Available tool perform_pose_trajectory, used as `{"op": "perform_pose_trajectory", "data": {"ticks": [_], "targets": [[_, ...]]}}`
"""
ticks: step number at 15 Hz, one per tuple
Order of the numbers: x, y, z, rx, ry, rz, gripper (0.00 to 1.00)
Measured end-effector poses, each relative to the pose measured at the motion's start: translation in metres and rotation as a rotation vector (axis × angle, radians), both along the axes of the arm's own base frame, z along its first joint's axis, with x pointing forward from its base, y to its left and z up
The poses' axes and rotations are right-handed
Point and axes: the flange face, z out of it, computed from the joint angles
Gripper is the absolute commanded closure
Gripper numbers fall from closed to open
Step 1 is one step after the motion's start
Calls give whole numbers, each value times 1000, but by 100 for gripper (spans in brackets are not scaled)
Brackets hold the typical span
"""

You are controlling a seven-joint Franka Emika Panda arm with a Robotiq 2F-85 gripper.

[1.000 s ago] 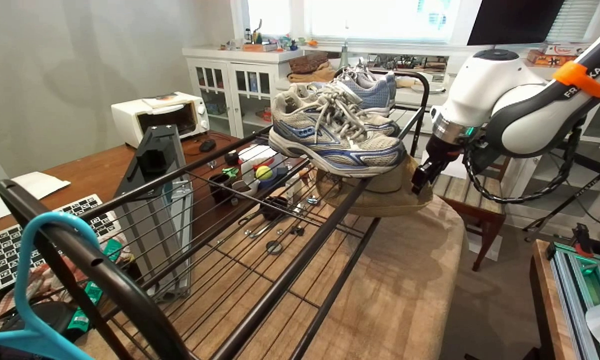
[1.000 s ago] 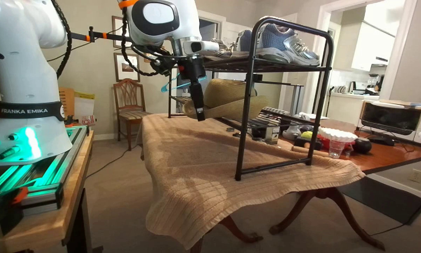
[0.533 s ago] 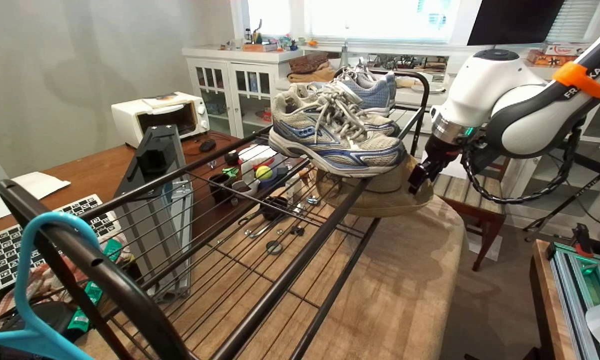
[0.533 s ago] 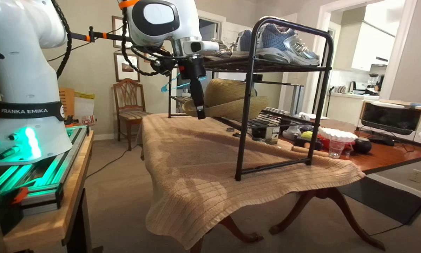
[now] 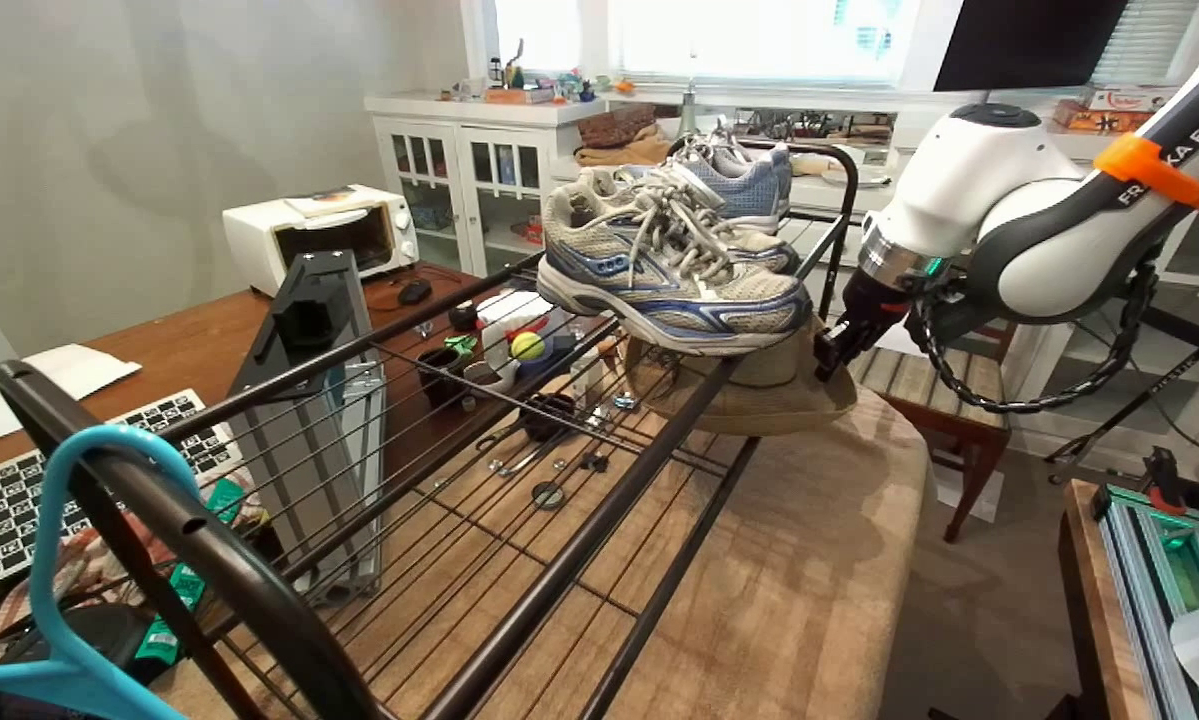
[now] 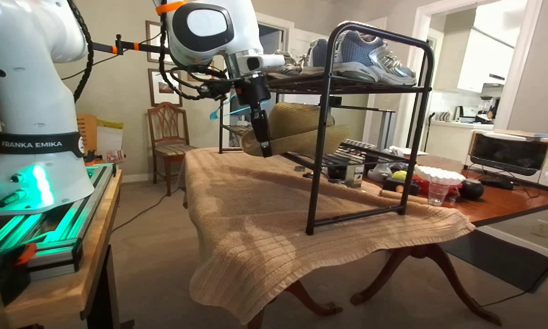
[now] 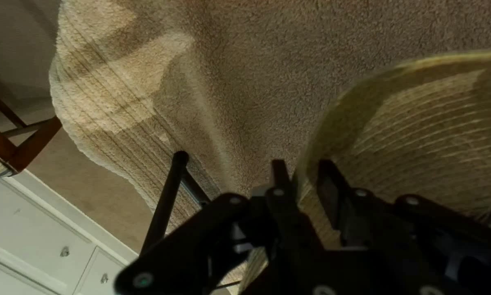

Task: Put the hat on the top shelf of the rack

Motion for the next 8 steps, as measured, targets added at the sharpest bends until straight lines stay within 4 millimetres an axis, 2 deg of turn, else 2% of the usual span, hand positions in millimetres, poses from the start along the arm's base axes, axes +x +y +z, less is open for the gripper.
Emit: {"op": "perform_pose_trajectory", "data": {"ticks": [4,8], "targets": [[2,3,-1,12,-9,-10,99],[9,19,7,13,-11,100,99]]}}
